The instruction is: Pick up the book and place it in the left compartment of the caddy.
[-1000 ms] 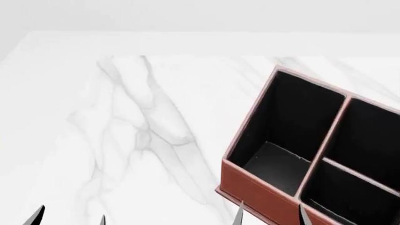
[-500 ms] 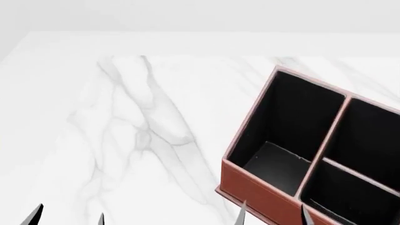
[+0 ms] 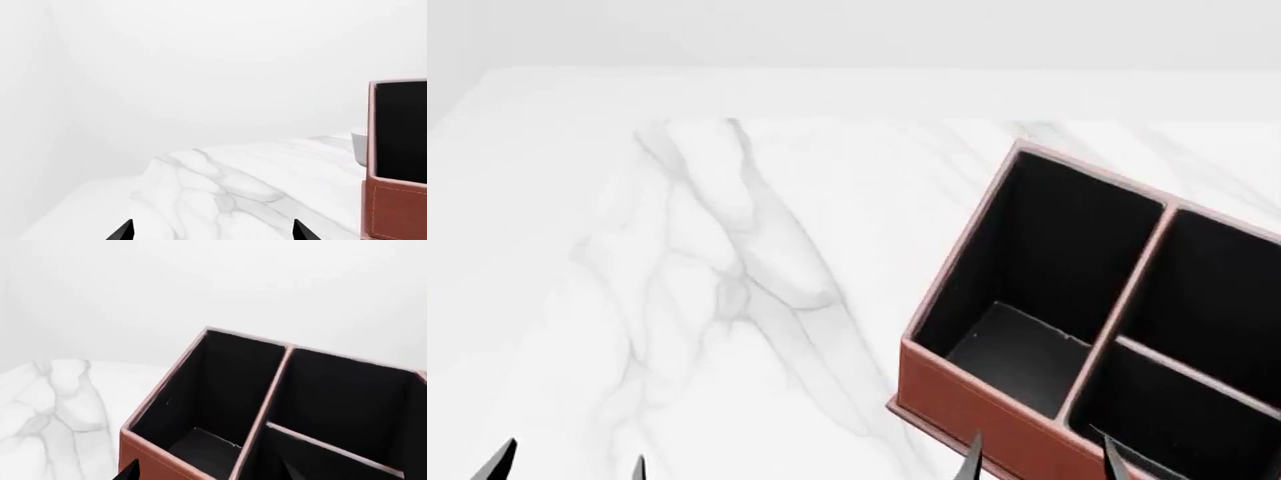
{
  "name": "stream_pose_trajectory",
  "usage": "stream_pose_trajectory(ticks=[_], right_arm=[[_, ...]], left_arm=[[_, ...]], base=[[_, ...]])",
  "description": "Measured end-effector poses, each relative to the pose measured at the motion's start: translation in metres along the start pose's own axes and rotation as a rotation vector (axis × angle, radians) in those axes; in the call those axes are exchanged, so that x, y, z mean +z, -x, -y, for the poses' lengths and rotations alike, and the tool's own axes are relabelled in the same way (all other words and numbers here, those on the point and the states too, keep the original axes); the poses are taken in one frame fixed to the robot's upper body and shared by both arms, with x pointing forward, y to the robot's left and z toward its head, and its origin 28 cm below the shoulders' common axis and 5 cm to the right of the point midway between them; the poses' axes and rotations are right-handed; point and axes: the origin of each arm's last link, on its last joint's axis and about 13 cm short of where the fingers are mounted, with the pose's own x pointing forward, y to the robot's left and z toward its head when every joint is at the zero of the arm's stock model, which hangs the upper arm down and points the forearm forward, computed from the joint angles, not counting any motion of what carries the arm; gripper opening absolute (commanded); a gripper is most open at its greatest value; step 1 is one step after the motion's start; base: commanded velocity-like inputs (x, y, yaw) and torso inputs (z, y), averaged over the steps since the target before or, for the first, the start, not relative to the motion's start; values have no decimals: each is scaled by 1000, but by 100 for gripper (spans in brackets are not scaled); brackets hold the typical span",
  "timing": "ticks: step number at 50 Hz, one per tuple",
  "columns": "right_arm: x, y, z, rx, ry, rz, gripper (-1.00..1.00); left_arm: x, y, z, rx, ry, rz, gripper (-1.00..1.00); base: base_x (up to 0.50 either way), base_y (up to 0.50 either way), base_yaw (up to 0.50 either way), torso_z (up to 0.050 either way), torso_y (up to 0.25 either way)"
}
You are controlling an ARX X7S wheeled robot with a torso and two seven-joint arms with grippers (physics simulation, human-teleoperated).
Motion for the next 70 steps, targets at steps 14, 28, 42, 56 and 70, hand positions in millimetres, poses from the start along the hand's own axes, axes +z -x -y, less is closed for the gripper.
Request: stream_pose_trajectory(ticks=[14,28,42,56,70], right_arm=[[20,12,12,30,49,-105,100],[38,27,28,94,55,-240,100],[51,40,44,115,68,-349,100],[66,46,56,143,116,-435,100],[75,50,68,166,170,-505,100]], left_arm=[[0,0,-1,5,9,-3,100],[0,0,-1,8,19,-6,100],[0,0,-1,11,26,-9,100],[0,0,-1,13,32,-11,100],[0,1,-1,15,35,-12,100]], base=[[0,0,0,0,0],[0,0,0,0,0],[0,0,0,0,0],[0,0,0,0,0],[0,0,0,0,0]])
